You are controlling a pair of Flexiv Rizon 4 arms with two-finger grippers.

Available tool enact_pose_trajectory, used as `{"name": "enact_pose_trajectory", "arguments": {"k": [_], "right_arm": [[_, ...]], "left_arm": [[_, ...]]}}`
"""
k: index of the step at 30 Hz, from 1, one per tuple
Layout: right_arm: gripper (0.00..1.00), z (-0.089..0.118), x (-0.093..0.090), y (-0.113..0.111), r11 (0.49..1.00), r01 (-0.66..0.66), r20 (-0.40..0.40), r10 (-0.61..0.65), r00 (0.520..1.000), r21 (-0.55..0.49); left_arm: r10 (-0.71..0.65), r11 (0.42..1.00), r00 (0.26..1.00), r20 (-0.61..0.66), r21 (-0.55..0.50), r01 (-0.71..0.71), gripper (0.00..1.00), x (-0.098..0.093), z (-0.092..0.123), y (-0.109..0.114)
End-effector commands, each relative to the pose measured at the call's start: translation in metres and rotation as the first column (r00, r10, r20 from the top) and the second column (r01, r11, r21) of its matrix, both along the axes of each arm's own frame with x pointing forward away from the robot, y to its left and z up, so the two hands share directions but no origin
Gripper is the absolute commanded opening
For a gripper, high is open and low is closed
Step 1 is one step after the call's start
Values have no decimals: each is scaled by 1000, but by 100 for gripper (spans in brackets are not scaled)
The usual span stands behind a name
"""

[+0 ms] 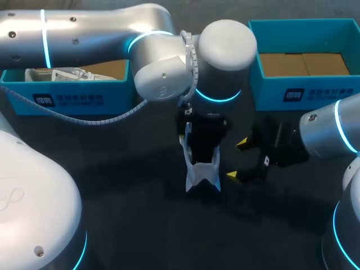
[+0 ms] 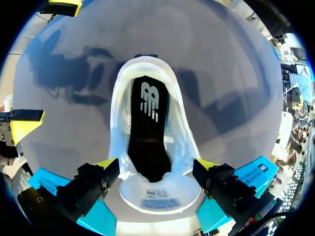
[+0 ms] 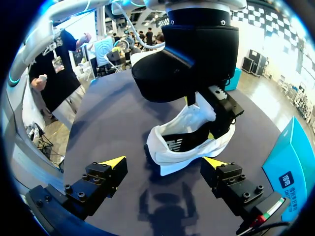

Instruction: Take the shoe out of the shoebox, open the shoe tongue, remove and reinsert the insole, then place the shoe into the shoebox

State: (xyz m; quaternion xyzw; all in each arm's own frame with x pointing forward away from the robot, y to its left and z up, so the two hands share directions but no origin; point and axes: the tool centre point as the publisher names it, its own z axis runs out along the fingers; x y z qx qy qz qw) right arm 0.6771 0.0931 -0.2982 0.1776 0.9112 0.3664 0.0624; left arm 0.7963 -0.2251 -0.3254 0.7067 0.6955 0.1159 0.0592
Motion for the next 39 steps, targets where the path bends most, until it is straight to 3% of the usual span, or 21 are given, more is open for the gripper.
{"name": "enact_pose_trajectory", "arguments": {"k": [1,12,22,26,27,30,39], "right_arm": [[100,0,-1,1,1000,2,1,-2,1000,-2],[100,0,-1,1,1000,2,1,-2,1000,-2],[100,0,-1,1,1000,2,1,-2,1000,-2],[100,0,-1,1,1000,2,1,-2,1000,-2],[100,0,-1,1,1000,2,1,-2,1000,-2],[100,0,-1,1,1000,2,1,-2,1000,-2],[100,0,-1,1,1000,2,1,-2,1000,-2]], "left_arm": [[-12,1000,1000,-25,-8,11,100,-1,5,1],[-36,998,998,-51,-55,33,100,9,50,11],[-24,1000,999,-46,-20,23,100,35,67,18],[-35,999,998,-60,1,35,84,45,59,12],[-36,999,997,-67,9,37,66,47,57,11],[-40,999,995,-91,13,42,49,50,50,6],[-57,998,978,-202,-5,58,44,41,32,10]]}}
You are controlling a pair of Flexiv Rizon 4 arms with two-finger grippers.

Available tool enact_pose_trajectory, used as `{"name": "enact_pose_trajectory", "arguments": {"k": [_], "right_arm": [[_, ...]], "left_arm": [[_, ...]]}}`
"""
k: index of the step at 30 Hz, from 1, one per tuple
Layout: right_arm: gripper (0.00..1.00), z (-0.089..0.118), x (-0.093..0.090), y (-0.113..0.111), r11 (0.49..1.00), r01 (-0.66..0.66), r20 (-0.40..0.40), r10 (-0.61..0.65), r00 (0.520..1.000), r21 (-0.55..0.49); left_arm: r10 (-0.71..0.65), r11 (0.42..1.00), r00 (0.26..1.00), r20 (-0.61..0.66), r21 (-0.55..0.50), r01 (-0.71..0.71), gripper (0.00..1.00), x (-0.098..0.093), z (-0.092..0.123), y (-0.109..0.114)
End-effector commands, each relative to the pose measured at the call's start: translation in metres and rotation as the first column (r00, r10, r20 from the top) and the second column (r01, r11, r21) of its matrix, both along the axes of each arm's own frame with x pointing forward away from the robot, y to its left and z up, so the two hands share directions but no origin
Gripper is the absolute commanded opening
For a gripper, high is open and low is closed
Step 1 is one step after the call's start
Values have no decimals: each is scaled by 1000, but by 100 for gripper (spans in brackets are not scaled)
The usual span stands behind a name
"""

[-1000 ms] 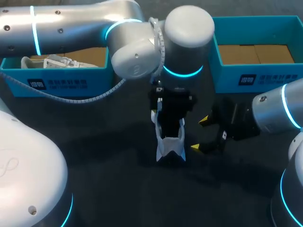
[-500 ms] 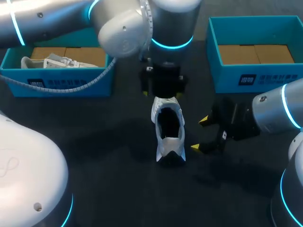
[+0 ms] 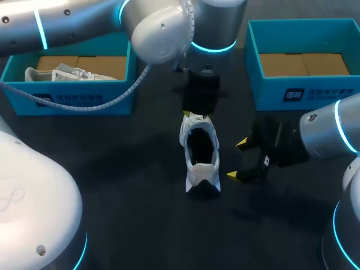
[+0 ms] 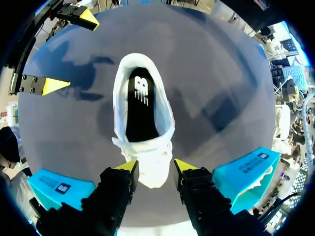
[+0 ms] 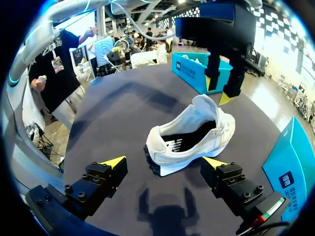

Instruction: Take the shoe out of the shoebox, open the shoe tongue, remove and reinsert the insole, then place the shoe into the shoebox

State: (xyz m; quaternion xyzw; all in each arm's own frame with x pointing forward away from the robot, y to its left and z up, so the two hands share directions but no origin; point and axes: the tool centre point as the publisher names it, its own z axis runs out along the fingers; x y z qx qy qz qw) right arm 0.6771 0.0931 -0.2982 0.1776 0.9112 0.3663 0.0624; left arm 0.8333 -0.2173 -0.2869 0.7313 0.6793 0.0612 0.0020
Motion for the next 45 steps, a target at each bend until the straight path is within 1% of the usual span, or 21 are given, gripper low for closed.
{"name": "enact_pose_trajectory", "arguments": {"k": [1,5,7,11,16,19,22,24,27,33,36,37,39,42,45], "right_arm": [[100,0,-1,1,1000,2,1,-2,1000,-2],[100,0,-1,1,1000,2,1,-2,1000,-2],[100,0,-1,1,1000,2,1,-2,1000,-2],[100,0,-1,1,1000,2,1,-2,1000,-2],[100,0,-1,1,1000,2,1,-2,1000,-2],[100,0,-1,1,1000,2,1,-2,1000,-2],[100,0,-1,1,1000,2,1,-2,1000,-2],[100,0,-1,1,1000,2,1,-2,1000,-2],[100,0,-1,1,1000,2,1,-2,1000,-2],[100,0,-1,1,1000,2,1,-2,1000,-2],[100,0,-1,1,1000,2,1,-2,1000,-2],[100,0,-1,1,1000,2,1,-2,1000,-2],[100,0,-1,1,1000,2,1,-2,1000,-2],[100,0,-1,1,1000,2,1,-2,1000,-2],[100,0,-1,1,1000,2,1,-2,1000,-2]], "left_arm": [[-9,1000,999,-52,-9,9,45,3,-7,3],[-49,998,995,-90,27,52,44,-10,-14,8],[-56,997,994,-94,41,60,45,-14,-18,10],[-52,998,994,-94,40,56,47,-20,-27,9],[-51,998,994,-93,38,55,48,-27,-33,8],[-46,999,997,-67,17,48,48,-27,-27,7],[-30,1000,999,-42,-3,30,48,-20,-20,6],[-21,1000,999,-31,-1,21,48,-17,-20,3],[-37,999,998,-50,27,38,49,-18,-25,-4],[-58,998,996,-66,18,59,49,-23,-41,-12],[-78,996,992,-95,45,82,47,-29,-46,-13],[-85,994,991,-99,54,91,44,-31,-47,-13],[-91,994,990,-108,55,97,44,-34,-46,-12],[-90,993,990,-110,64,97,45,-37,-44,-8],[-63,997,994,-89,43,67,48,-36,-36,-6]]}}
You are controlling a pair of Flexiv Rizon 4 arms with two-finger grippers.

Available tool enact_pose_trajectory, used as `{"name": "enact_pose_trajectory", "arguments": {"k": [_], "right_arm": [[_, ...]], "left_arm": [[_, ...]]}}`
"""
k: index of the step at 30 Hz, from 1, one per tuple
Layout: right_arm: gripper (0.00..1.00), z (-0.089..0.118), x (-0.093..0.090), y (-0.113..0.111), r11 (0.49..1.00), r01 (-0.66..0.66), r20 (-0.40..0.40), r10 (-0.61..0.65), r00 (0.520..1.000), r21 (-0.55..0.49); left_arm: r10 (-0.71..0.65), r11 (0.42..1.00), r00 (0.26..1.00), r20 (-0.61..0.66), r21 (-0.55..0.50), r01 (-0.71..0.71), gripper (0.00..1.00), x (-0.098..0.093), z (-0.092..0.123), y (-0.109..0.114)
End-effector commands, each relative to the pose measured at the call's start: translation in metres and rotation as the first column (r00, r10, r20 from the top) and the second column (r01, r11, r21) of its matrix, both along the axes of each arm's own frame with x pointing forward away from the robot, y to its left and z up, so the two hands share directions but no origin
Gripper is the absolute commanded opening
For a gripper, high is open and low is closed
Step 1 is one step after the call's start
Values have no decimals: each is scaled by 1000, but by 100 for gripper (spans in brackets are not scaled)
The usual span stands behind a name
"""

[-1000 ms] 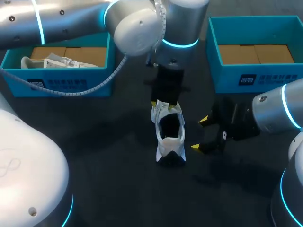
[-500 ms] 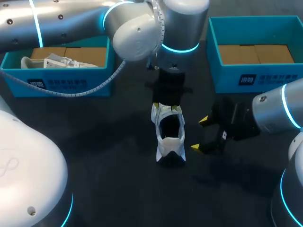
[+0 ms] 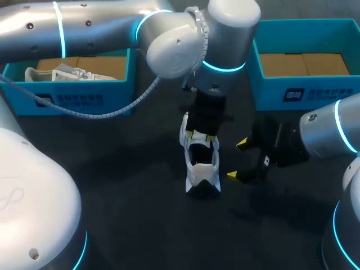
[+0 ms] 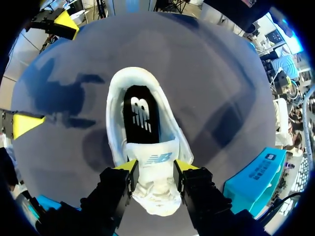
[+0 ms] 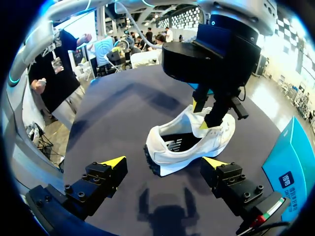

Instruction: Take the shoe out of the shoebox, open the shoe tongue, remove and reinsert the insole, then place the shoe into the shoebox

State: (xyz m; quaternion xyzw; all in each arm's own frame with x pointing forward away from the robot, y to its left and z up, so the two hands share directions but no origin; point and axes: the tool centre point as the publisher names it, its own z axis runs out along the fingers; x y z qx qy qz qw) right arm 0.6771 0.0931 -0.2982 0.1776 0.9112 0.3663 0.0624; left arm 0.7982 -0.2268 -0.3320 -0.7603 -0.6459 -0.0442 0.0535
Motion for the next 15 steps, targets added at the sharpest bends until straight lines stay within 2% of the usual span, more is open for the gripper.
{"name": "enact_pose_trajectory", "arguments": {"k": [1,5,15], "right_arm": [[100,0,-1,1,1000,2,1,-2,1000,-2],[100,0,-1,1,1000,2,1,-2,1000,-2],[100,0,-1,1,1000,2,1,-2,1000,-2]], "left_arm": [[31,999,999,24,-23,-30,49,-1,12,4],[58,998,998,30,-37,-57,49,-3,15,4],[102,995,995,18,-13,-102,52,-14,-8,4]]}}
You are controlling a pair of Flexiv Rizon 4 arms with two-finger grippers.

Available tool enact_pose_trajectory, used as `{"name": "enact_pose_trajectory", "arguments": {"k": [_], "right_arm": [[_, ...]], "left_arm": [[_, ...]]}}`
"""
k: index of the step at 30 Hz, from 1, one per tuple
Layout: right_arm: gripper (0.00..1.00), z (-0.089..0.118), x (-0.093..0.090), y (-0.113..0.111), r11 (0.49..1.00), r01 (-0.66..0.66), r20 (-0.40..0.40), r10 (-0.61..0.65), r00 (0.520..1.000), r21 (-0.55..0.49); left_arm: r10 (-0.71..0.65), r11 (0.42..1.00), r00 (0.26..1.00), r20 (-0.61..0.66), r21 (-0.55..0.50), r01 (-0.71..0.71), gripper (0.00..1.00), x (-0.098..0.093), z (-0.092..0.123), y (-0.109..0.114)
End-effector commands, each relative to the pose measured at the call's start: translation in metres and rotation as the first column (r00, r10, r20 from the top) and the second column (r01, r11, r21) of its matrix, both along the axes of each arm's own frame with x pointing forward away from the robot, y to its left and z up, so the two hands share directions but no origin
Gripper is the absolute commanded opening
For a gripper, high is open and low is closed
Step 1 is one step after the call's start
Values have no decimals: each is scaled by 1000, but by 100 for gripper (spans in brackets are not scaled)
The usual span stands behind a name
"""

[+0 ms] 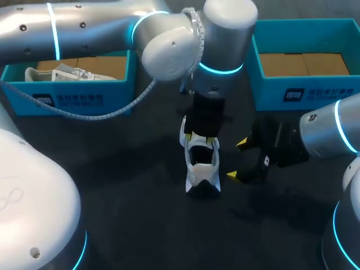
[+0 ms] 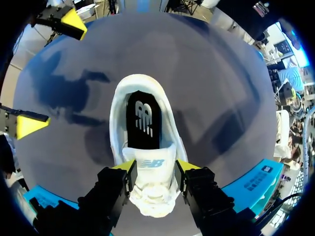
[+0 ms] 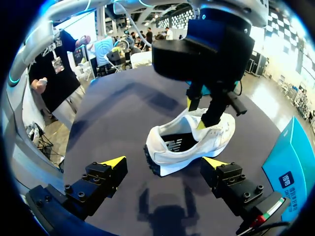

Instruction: Take the shoe out of the shoebox, open the shoe tongue, remove and reinsert the insole, then place the shoe into the shoebox

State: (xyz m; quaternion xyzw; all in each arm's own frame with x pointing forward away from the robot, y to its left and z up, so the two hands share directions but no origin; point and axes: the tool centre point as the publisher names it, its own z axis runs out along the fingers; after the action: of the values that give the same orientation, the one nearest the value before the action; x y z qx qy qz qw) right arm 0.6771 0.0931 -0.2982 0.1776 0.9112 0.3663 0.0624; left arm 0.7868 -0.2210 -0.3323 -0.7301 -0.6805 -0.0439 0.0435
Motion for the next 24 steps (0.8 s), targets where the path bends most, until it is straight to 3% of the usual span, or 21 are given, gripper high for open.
{"name": "enact_pose_trajectory", "arguments": {"k": [1,5,7,8,9,11,14,16,17,24], "right_arm": [[100,0,-1,1,1000,2,1,-2,1000,-2],[100,0,-1,1,1000,2,1,-2,1000,-2],[100,0,-1,1,1000,2,1,-2,1000,-2],[100,0,-1,1,1000,2,1,-2,1000,-2],[100,0,-1,1,1000,2,1,-2,1000,-2],[100,0,-1,1,1000,2,1,-2,1000,-2],[100,0,-1,1,1000,2,1,-2,1000,-2],[100,0,-1,1,1000,2,1,-2,1000,-2],[100,0,-1,1,1000,2,1,-2,1000,-2],[100,0,-1,1,1000,2,1,-2,1000,-2]], "left_arm": [[30,1000,1000,2,7,-30,53,-4,-8,-1],[117,993,993,12,-24,-117,53,-5,1,0],[226,973,974,5,-45,-226,55,-3,10,1],[261,964,965,0,-50,-260,63,-2,13,2],[318,947,948,-16,-35,-319,60,-2,16,3],[408,912,913,-12,-38,-408,70,-3,20,6],[521,853,850,82,-5,-522,73,-6,22,8],[575,816,812,106,3,-578,86,-11,25,7],[585,809,805,100,0,-588,100,-13,27,7],[585,809,805,100,0,-588,100,-13,27,7]]}}
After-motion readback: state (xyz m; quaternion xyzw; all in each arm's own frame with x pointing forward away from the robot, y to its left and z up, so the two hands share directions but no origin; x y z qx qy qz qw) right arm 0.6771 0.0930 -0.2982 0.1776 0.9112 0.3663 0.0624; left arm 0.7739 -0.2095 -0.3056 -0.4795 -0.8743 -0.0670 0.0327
